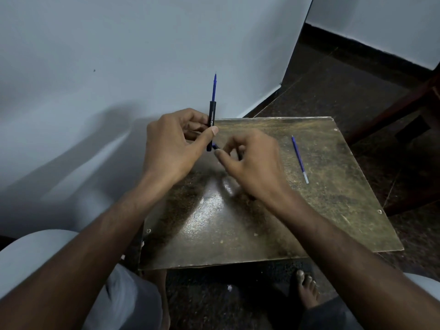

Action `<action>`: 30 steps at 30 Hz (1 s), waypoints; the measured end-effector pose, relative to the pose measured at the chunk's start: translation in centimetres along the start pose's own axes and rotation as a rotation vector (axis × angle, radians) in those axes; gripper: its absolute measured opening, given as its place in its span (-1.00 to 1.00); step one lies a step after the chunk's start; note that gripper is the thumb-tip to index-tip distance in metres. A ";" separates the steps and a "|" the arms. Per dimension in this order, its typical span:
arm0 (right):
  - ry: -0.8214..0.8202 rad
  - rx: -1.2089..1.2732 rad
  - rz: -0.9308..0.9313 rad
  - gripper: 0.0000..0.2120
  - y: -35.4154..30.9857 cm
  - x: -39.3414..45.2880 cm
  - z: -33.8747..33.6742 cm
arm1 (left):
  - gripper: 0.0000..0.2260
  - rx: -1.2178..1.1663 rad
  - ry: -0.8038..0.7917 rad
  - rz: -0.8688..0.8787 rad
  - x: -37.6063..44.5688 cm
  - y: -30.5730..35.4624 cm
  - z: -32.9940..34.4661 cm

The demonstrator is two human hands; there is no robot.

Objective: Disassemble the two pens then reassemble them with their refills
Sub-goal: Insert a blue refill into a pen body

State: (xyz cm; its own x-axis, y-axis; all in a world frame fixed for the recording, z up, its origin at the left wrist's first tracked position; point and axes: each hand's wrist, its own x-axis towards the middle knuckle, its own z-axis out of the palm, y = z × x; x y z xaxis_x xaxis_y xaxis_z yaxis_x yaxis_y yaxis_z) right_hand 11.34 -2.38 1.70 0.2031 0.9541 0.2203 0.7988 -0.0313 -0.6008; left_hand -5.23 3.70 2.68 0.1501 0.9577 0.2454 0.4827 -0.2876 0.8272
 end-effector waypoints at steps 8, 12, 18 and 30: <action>0.097 0.858 0.253 -0.81 3.4 1.0 -4.6 | -0.87 0.120 -0.136 0.106 -1.2 0.7 1.6; 0.183 1.127 0.250 -0.70 3.5 1.3 -5.7 | -0.85 0.182 -0.224 0.196 -1.9 0.8 2.5; 0.201 1.124 0.189 -0.74 3.7 0.9 -6.2 | -0.84 0.199 -0.246 0.242 -2.0 0.8 2.8; 0.227 1.030 0.159 -0.69 3.8 0.9 -5.7 | -0.79 0.221 -0.263 0.228 -2.1 0.7 2.7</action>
State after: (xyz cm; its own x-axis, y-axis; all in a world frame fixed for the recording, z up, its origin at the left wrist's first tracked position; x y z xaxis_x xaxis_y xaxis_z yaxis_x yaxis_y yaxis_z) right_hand 17.78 -3.33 4.06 0.4489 0.8799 0.1560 -0.0887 0.2176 -0.9720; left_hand -2.86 1.47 1.36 0.4764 0.8434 0.2486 0.5808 -0.5141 0.6312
